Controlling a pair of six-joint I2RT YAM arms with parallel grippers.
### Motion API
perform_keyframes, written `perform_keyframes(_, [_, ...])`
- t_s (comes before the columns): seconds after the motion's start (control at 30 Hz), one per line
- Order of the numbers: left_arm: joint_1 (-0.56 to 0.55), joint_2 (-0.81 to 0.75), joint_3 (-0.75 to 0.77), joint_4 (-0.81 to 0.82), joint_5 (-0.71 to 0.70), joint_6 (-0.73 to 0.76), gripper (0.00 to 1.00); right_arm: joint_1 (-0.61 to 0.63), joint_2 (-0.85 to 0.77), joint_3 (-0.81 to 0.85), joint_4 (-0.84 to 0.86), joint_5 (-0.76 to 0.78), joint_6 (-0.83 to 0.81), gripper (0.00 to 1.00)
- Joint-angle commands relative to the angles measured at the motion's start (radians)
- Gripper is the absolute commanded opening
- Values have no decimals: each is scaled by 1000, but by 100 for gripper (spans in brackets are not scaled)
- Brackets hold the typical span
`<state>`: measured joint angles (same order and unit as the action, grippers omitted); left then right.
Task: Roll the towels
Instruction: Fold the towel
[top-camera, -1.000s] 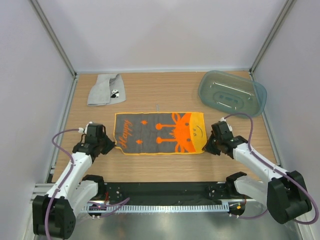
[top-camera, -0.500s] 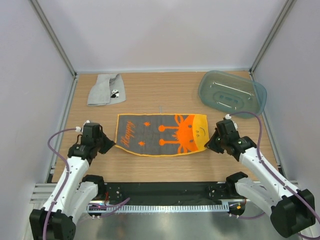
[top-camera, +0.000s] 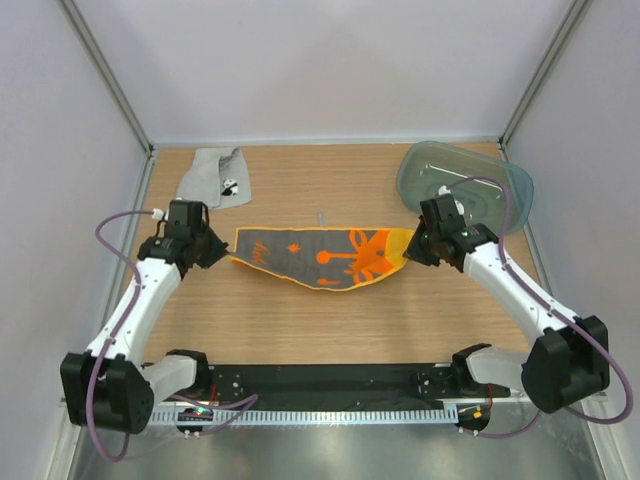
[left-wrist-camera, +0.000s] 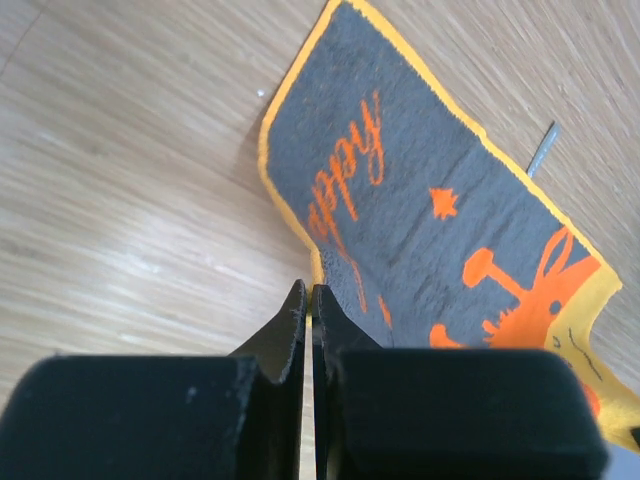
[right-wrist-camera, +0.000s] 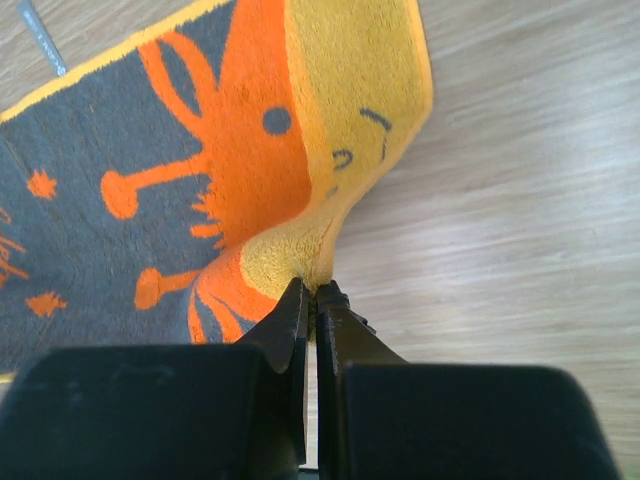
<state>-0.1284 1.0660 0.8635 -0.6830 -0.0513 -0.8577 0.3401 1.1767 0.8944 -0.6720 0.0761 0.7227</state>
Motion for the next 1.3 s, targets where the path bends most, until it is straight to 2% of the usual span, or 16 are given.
perform_keyframes(0.0, [0, 101, 75, 46, -22, 34, 0, -18, 75, 83, 40, 22, -43, 1])
perform_keyframes(0.2, [1, 265, 158, 97, -39, 29, 0, -79, 220, 173, 63, -9, -75, 1])
perform_keyframes(0.53, [3, 434, 250, 132, -113, 5, 0, -130, 406, 288, 61, -53, -126, 1])
perform_keyframes(1.27, [30, 680, 457, 125, -156, 25, 0, -176, 623, 411, 68, -98, -138, 1])
